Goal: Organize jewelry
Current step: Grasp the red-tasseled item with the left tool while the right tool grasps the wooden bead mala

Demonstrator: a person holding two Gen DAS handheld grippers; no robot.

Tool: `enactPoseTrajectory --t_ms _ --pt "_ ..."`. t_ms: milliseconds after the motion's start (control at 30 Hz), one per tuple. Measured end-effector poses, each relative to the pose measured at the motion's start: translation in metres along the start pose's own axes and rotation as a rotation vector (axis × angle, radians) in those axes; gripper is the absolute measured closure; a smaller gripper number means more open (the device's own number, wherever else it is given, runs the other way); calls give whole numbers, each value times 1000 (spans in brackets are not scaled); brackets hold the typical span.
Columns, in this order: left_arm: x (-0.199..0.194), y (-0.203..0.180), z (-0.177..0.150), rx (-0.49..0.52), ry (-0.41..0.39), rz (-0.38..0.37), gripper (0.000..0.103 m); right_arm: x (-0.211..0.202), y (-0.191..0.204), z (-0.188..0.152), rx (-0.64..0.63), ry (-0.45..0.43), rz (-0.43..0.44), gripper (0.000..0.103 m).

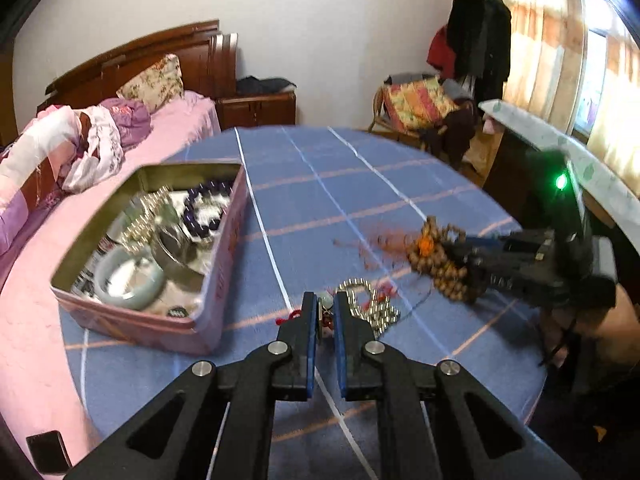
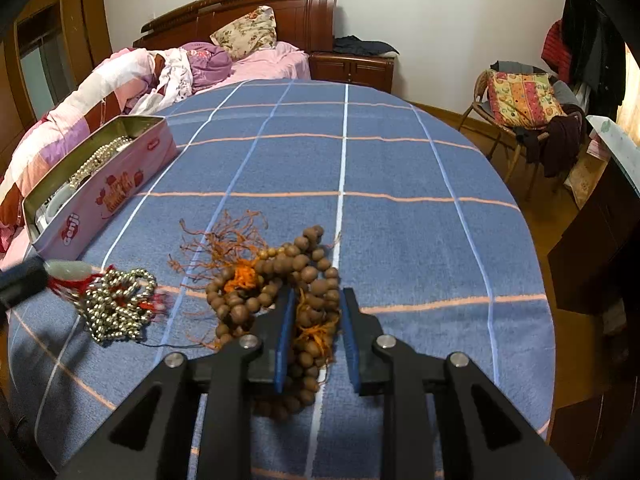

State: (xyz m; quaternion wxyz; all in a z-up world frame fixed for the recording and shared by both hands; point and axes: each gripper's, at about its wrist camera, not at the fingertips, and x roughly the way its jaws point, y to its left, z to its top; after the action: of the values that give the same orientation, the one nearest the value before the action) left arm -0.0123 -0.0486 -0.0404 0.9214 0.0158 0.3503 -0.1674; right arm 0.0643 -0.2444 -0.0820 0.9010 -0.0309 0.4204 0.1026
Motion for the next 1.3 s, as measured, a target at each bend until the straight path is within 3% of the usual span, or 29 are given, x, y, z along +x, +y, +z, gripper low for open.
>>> enactPoseTrajectory --t_ms 233,500,667,767,867,1067,1300 --pt "-3 4 19 -11 -35 -46 96 0 0 0 1 0 1 76" --pt "2 -9 38 42 -113 -83 96 0 1 0 3 -9 2 75" --pt "15 -7 36 40 -73 -95 96 -1 -1 0 14 -8 18 75" --pt "27 -6 33 44 -17 -65 96 -1 -1 1 15 -7 19 75" --pt "38 1 25 5 38 -86 96 -1 -2 1 21 -8 23 75" --pt "34 -3 15 35 51 -97 96 2 -2 2 26 -5 23 73" --pt "30 -1 13 71 52 -48 96 2 -3 1 31 -4 24 71"
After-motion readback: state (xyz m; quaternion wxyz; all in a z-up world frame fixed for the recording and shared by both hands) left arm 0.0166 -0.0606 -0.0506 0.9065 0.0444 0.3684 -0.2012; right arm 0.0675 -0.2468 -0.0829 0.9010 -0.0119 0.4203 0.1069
